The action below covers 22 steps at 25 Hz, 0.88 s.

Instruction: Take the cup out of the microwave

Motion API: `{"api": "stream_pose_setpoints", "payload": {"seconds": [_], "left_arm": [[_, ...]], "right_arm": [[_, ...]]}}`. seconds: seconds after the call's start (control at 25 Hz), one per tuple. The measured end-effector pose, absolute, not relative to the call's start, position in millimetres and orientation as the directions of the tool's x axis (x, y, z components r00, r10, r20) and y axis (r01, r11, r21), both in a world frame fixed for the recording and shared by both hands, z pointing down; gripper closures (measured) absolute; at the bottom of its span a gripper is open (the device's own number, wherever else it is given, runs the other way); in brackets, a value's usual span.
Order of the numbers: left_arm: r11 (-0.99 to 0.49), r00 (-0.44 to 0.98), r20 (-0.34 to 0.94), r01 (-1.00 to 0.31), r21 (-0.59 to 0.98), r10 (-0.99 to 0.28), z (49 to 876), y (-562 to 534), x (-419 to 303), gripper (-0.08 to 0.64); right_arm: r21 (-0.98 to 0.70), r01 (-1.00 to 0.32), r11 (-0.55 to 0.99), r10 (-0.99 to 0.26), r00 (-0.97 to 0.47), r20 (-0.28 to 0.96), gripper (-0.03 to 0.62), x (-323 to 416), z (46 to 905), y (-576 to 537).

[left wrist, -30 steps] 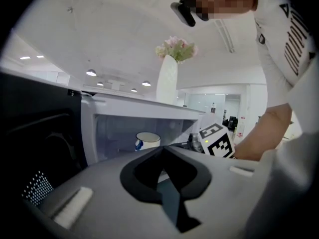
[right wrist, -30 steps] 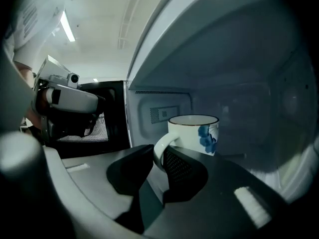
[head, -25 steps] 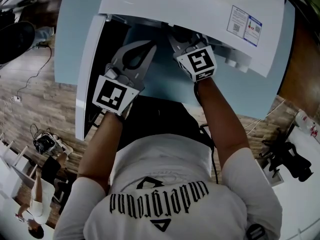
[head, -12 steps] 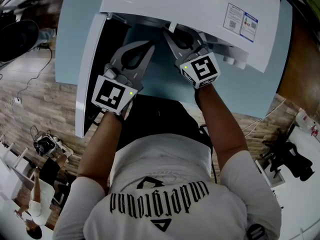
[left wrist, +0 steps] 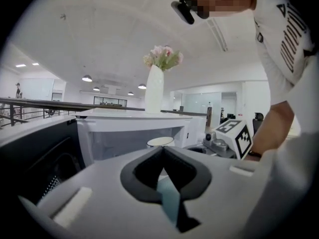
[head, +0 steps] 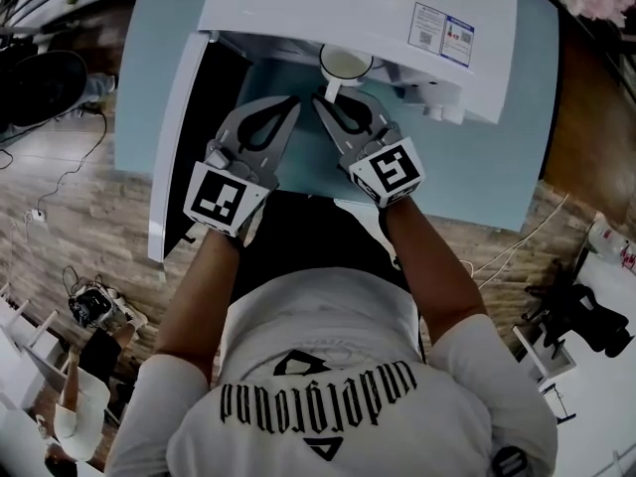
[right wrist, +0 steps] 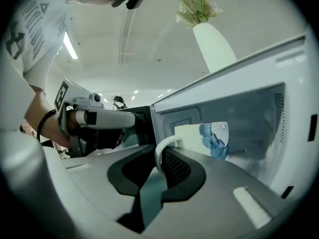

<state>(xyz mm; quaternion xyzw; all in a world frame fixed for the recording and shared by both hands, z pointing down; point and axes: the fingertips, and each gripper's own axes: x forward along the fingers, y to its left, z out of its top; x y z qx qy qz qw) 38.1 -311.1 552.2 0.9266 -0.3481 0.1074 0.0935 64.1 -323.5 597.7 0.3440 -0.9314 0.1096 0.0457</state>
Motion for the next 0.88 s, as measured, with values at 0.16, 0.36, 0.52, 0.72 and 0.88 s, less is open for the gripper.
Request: {"api": "stream_pose_setpoints", "payload": {"seconds": [0.16, 0.36, 0.52, 0.72, 0.88], "left_arm": [[-0.752, 0.750, 0.252, -0.650, 0.110, -0.612, 543, -293, 45, 0.509], [-0.765, 0.762, 0.225, -0.637, 0.093, -0.607, 522, -273, 55, 0.509], [-0.773, 0.771, 0.196, -0.629, 0.080, -0.606, 495, -258, 62, 0.509], [-0.795, 0.793, 0.163, -0.602, 0.069, -0.587, 458, -243, 74, 0.509], [-0.818, 0.815, 0.140, -0.573, 0.046, -0.562, 426, -228, 85, 0.509]], "right_arm": [[-0.184, -0.644, 0.742, -0.626, -0.765, 0.154, 0.545, 68, 588, -298], [-0.165, -0.627, 0.761, -0.610, -0.779, 0.149, 0.545, 73, 564, -265], [-0.149, -0.614, 0.775, -0.603, -0.789, 0.115, 0.545, 82, 528, -241], [-0.097, -0.631, 0.769, -0.626, -0.776, 0.079, 0.545, 105, 476, -227], [-0.071, -0.654, 0.753, -0.653, -0.756, 0.044, 0.545, 125, 437, -215]]}}
